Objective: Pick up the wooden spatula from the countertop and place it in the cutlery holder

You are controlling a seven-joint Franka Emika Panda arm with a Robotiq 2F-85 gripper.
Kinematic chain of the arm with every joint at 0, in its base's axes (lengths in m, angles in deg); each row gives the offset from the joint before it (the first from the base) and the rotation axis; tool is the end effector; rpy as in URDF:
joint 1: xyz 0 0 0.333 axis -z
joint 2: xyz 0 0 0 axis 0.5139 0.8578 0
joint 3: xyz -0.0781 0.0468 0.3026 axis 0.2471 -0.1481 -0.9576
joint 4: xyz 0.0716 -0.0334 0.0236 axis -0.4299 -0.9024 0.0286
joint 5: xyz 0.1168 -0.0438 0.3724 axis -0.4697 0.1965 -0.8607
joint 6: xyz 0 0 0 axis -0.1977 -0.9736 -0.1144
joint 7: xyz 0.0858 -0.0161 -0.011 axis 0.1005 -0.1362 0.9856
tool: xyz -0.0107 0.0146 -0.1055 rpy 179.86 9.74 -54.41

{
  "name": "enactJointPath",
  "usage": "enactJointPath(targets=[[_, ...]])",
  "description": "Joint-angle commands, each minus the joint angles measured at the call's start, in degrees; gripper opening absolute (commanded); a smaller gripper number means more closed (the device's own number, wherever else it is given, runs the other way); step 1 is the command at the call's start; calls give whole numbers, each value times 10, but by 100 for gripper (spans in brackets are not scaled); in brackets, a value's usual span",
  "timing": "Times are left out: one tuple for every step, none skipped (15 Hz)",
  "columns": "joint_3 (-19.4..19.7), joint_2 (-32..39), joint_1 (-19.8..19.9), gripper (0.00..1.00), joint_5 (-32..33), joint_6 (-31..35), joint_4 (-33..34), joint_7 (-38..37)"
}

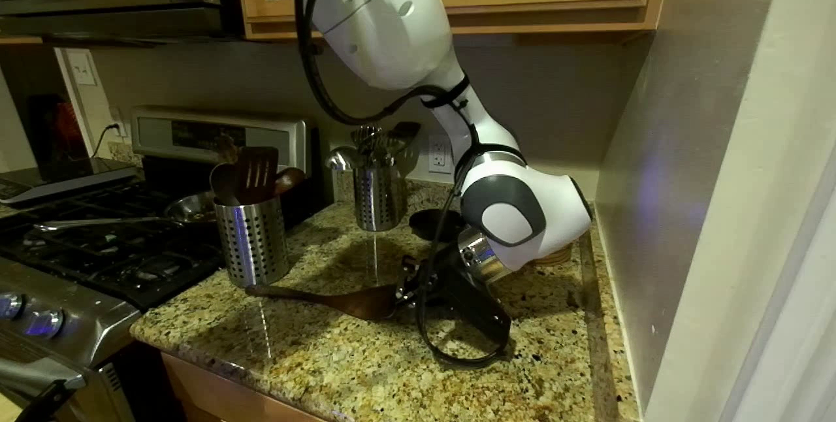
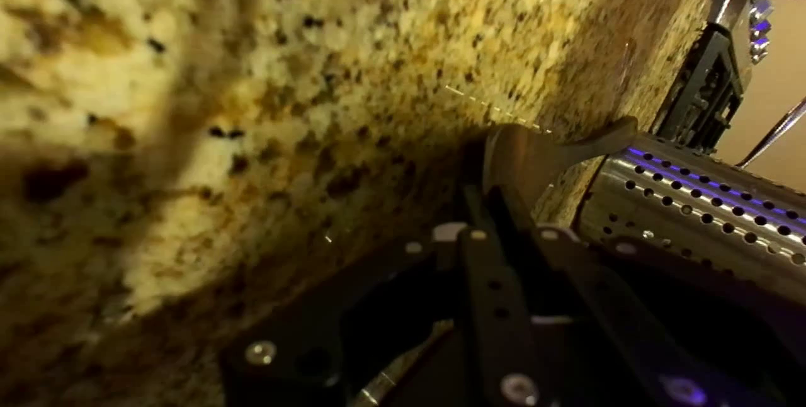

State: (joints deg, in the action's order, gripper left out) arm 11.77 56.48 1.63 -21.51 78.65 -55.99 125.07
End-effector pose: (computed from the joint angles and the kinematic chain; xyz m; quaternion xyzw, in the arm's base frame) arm 0.4802 -0.3141 0.1374 -0.8967 -0.1692 -0.0431 0.4068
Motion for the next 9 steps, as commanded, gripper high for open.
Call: enactJointPath(targets=[[13,-2,6,7,-12,3,1,2],[17,-1,5,31,-11,5,3,-2],[20,1,3,33,-9,9,4,-5],[22,2,2,39,-8,13,5,-6],[24,1,1,45,-8,17,5,-7],[25,0,0,52,-8,22,4,-7],[24,-1,0,58,-8,26,5,-7],[24,0,0,66,-8,28,6,-7],[22,0,0,71,-9,28,7,-7]])
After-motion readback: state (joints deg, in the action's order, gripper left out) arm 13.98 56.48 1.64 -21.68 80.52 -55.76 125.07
